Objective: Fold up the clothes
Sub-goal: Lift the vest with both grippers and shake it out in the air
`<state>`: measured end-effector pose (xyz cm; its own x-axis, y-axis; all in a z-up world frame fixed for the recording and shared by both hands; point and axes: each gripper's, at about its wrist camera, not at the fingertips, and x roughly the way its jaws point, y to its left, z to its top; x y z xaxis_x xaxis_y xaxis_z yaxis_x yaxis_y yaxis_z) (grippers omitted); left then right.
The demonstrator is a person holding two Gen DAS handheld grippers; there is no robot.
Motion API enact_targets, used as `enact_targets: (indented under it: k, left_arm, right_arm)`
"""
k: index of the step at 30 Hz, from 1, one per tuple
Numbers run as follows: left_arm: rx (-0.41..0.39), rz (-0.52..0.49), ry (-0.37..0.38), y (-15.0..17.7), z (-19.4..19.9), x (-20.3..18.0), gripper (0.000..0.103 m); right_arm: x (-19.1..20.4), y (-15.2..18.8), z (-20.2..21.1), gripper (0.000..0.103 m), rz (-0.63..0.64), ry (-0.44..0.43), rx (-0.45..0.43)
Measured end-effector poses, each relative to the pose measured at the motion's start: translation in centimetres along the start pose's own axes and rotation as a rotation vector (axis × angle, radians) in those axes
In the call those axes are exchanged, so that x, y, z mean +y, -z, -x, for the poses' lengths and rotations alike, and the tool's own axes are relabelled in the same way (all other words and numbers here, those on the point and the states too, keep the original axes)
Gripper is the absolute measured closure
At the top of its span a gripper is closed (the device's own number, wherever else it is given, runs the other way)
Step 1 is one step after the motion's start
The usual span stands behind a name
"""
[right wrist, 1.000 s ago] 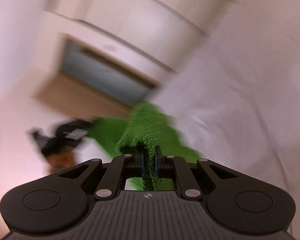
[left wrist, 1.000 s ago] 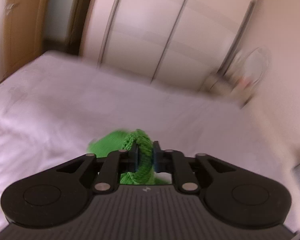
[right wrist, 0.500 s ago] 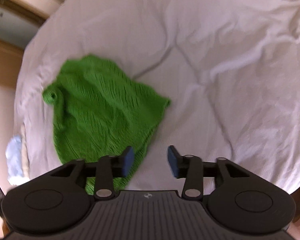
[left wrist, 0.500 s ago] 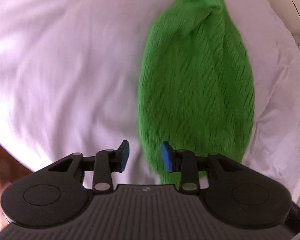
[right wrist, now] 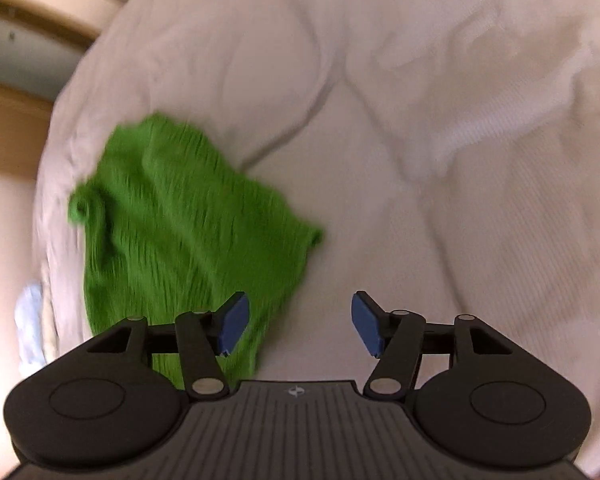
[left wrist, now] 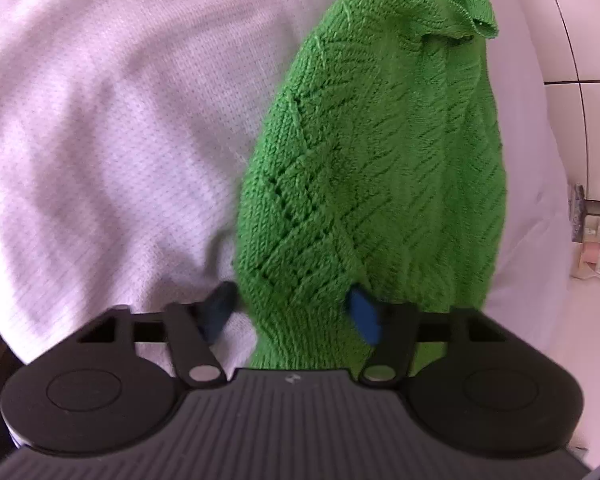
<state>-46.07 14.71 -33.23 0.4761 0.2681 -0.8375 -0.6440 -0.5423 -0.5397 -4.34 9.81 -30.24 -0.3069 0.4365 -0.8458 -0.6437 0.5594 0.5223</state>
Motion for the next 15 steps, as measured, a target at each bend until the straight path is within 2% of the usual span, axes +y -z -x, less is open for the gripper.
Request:
enact_targets:
  k: [3, 6, 9, 10, 11, 12, 13, 15]
  left_arm:
    - [-0.020, -0.005, 0.022, 0.3, -0.4, 0.1, 0.061]
    - [-0.025, 0.023, 0.046, 0.4, -0.9, 0.5, 0.053]
    - [-0.025, 0.000, 0.020, 0.4, -1.4, -0.3, 0.054]
    - [-0.020, -0.028, 0.003, 0.3, -1.4, -0.8, 0.075]
    - [-0.022, -0.073, -0.007, 0.2, -1.0, -1.6, 0.091]
    - [-0.043, -0.121, -0.003, 0.0, 0.1, -2.3, 0.092]
    - [-0.064, -0.170, 0.002, -0.2, 1.3, -3.1, 0.092]
    - [-0.134, -0.262, 0.048, -0.8, 5.2, -4.3, 0.092]
  right_arm:
    - [-1.1, -1.1, -1.7, 0.043, -0.015, -0.029, -0.009]
    - [-2.1, -2.3, -3.4, 0.042, -0.030, -0.058, -0.017]
    - [-2.0, -2.7, -5.1, 0.041, 0.017, -0.076, -0.007]
    - [-1.7, -2.7, -5.7, 0.051, 0.047, -0.081, -0.002]
    - [-1.3, -2.7, -5.7, 0.088, 0.062, -0.093, 0.019]
    - [-0.9, -2.7, -5.7, 0.094, 0.077, -0.105, 0.040]
    - [-0.5, -2.7, -5.7, 0.094, 0.092, -0.117, 0.061]
    - [0.5, -2.7, -3.1, 0.095, 0.125, -0.126, 0.029]
